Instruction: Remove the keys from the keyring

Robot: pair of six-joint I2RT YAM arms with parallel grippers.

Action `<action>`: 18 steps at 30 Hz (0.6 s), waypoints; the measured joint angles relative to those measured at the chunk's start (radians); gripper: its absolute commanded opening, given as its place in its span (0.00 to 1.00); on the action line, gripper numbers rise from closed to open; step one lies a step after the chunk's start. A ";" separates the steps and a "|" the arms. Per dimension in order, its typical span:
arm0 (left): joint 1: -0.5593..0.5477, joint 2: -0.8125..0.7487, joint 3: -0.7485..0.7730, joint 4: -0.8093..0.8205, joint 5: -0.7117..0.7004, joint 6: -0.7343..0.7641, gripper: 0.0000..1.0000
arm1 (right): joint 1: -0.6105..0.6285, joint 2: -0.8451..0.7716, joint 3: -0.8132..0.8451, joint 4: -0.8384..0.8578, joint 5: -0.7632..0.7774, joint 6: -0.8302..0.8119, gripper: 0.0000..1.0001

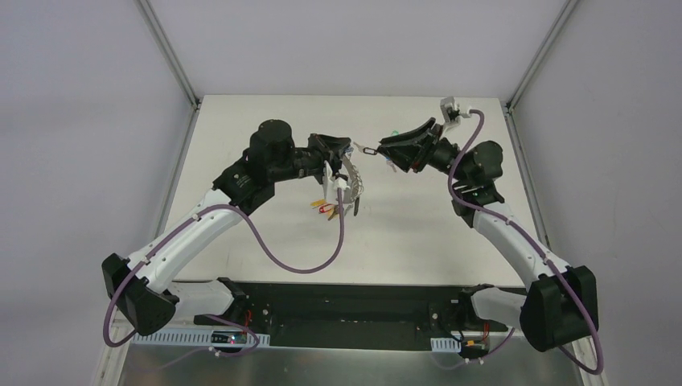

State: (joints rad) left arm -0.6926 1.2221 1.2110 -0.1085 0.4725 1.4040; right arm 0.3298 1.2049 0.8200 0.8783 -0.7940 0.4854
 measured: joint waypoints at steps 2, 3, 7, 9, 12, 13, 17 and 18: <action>0.000 -0.017 0.000 -0.005 0.009 -0.006 0.00 | 0.008 -0.018 0.000 -0.051 -0.011 -0.106 0.45; 0.000 -0.026 0.000 -0.005 0.017 -0.008 0.00 | 0.013 -0.021 0.000 -0.077 -0.024 -0.163 0.46; 0.000 -0.041 0.000 -0.010 0.035 -0.010 0.00 | 0.037 -0.020 0.000 -0.165 -0.060 -0.365 0.44; 0.000 -0.041 0.000 -0.013 0.048 -0.010 0.00 | 0.048 -0.020 0.001 -0.196 -0.068 -0.443 0.41; 0.000 -0.041 0.000 -0.018 0.062 -0.010 0.00 | 0.063 -0.008 0.019 -0.229 -0.081 -0.517 0.41; 0.000 -0.041 0.000 -0.019 0.067 -0.010 0.00 | 0.070 -0.001 0.029 -0.236 -0.082 -0.537 0.41; 0.000 -0.040 0.000 -0.033 0.076 -0.009 0.00 | 0.106 0.012 0.050 -0.245 -0.080 -0.598 0.37; 0.000 -0.040 0.000 -0.034 0.077 -0.009 0.00 | 0.118 0.014 0.054 -0.247 -0.078 -0.611 0.36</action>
State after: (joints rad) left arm -0.6926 1.1816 1.2110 -0.1429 0.5495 1.3949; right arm 0.4477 1.2190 0.8742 0.6312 -0.8722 -0.1253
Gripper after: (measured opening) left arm 0.051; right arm 0.381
